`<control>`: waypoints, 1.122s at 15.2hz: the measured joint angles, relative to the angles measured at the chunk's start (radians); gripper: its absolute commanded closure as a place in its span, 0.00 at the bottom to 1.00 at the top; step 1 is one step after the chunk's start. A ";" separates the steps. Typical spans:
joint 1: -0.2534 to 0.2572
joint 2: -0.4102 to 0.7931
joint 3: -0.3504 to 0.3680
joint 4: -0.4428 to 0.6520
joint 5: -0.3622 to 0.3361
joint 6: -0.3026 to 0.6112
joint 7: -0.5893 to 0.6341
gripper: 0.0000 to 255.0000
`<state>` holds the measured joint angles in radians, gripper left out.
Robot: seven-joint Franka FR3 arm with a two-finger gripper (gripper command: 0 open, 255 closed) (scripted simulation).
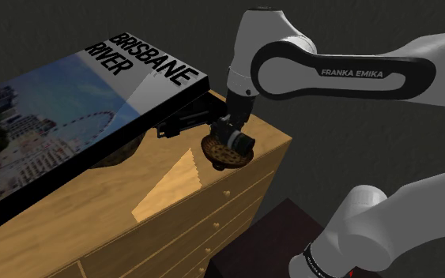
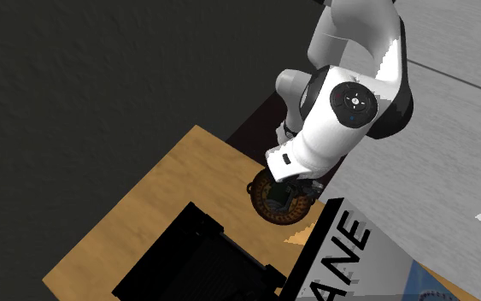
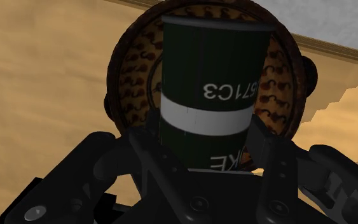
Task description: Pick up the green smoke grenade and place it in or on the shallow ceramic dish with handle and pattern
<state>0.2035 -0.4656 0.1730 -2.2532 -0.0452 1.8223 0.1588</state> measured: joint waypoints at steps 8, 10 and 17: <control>0.000 0.000 0.000 -0.001 0.000 0.001 0.000 0.00; 0.000 0.000 0.000 -0.001 0.000 0.001 0.000 0.00; 0.002 0.004 0.005 0.124 0.003 -0.118 0.001 0.00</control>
<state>0.2053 -0.4616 0.1785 -2.1296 -0.0426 1.7043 0.1602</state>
